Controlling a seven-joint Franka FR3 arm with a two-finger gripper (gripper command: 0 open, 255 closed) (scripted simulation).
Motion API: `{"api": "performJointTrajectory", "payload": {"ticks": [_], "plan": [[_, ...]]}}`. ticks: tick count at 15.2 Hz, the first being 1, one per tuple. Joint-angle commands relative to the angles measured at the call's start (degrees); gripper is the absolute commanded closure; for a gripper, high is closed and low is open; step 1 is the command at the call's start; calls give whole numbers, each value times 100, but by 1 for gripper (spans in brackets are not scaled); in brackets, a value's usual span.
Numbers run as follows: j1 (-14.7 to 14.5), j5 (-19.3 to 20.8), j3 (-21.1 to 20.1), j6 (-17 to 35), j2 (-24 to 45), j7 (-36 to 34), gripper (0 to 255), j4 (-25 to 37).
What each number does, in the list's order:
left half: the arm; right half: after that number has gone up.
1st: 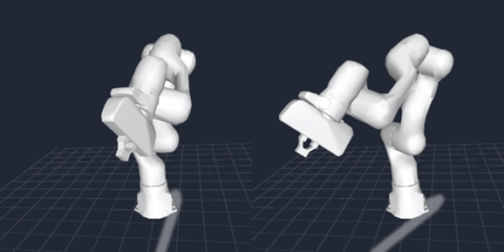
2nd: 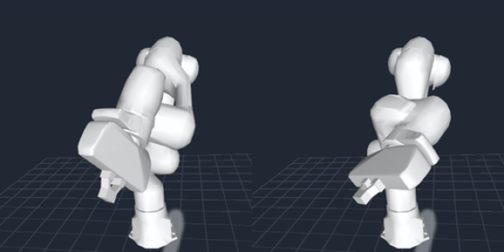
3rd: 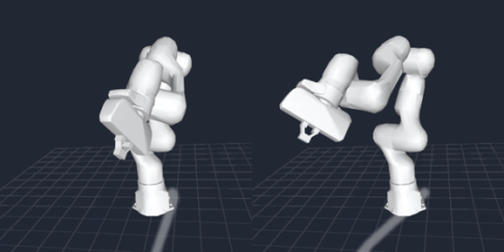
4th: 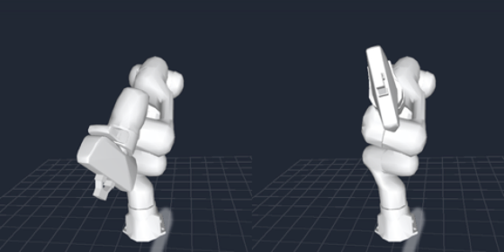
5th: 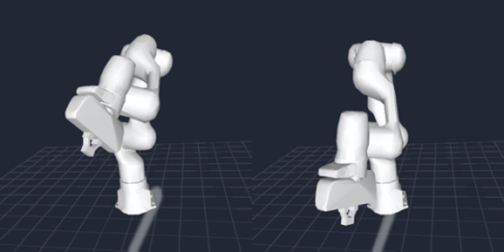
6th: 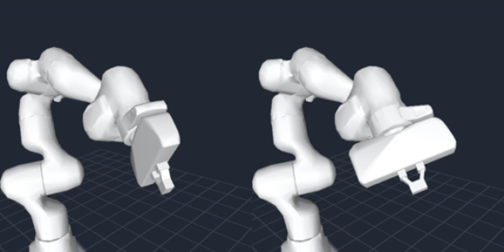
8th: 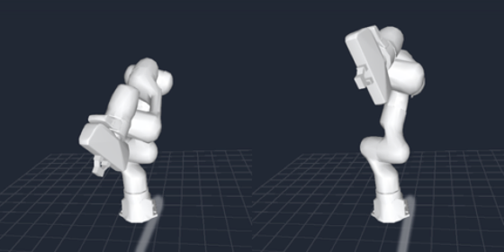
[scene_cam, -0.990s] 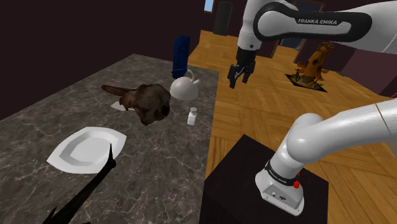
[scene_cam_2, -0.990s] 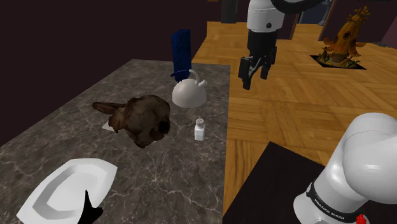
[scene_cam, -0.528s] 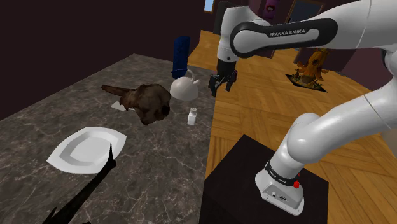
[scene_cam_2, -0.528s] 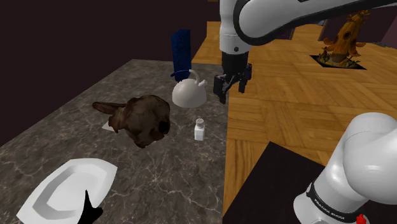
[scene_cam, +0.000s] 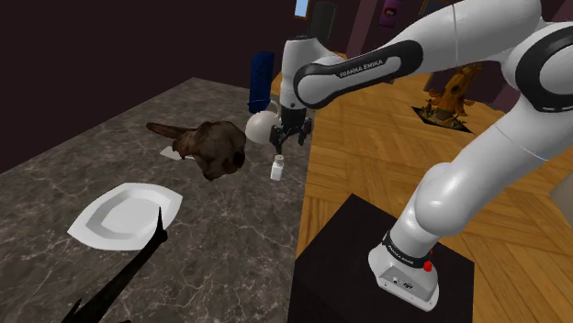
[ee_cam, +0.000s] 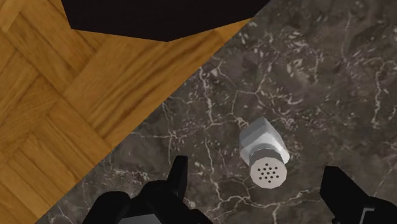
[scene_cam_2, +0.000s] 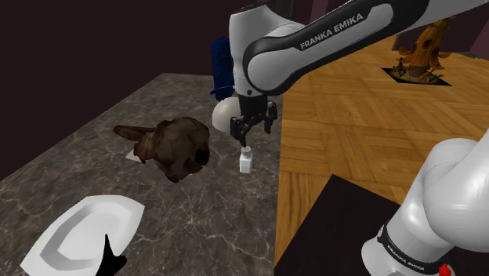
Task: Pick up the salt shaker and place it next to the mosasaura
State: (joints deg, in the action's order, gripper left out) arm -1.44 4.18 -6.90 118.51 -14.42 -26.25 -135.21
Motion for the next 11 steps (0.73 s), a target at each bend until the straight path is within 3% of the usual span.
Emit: {"api": "performJointTrajectory", "payload": {"ticks": [1, 11], "plan": [[-23, 56, -108, 211, 420, -256, 0, 205], [2, 172, -115, 879, 826, -384, 0, -65]]}}
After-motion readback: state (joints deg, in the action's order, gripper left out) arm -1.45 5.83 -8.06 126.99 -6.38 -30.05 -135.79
